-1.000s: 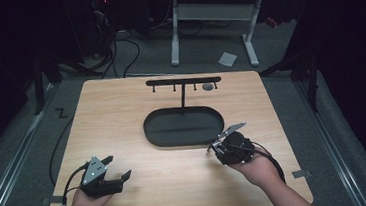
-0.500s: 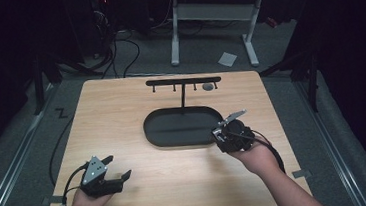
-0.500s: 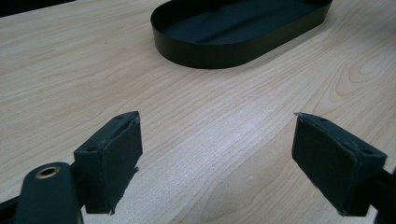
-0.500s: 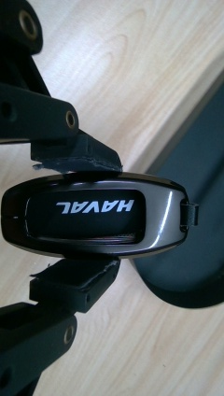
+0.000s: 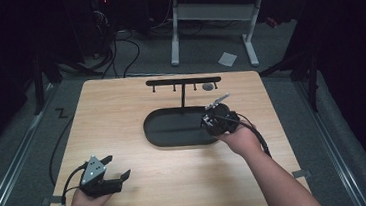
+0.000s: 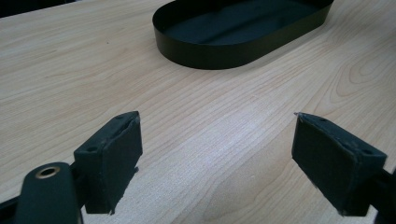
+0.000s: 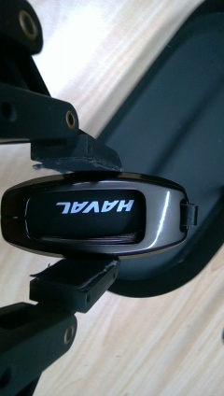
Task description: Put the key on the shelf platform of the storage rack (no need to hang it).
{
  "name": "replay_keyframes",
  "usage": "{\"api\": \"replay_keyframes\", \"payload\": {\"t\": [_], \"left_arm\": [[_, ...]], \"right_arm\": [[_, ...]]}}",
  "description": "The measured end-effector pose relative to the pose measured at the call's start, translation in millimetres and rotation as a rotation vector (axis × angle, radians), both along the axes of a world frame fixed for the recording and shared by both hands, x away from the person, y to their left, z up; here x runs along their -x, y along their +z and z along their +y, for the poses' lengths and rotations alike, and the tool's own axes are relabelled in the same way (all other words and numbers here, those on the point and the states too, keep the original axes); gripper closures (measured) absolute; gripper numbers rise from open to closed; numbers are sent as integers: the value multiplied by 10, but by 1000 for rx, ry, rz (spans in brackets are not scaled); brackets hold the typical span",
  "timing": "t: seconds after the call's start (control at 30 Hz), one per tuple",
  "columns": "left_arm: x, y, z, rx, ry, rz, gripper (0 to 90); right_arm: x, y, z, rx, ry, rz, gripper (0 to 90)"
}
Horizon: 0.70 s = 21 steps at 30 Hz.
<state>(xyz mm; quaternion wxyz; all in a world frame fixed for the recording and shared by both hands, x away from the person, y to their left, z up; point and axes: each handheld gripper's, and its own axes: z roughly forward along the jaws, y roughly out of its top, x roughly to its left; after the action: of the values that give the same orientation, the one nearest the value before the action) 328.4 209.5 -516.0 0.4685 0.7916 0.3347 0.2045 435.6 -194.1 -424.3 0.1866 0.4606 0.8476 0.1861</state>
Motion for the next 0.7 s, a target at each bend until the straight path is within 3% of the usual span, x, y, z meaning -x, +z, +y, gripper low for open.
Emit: {"api": "replay_keyframes", "payload": {"t": [0.53, 0.7], "left_arm": [[-3, -2, 12, 9, -3, 2, 168], [-3, -2, 11, 9, -5, 3, 168]], "right_arm": [[-463, -109, 309, 14, -4, -13, 489], [-504, -187, 314, 32, -13, -6, 489]]}}
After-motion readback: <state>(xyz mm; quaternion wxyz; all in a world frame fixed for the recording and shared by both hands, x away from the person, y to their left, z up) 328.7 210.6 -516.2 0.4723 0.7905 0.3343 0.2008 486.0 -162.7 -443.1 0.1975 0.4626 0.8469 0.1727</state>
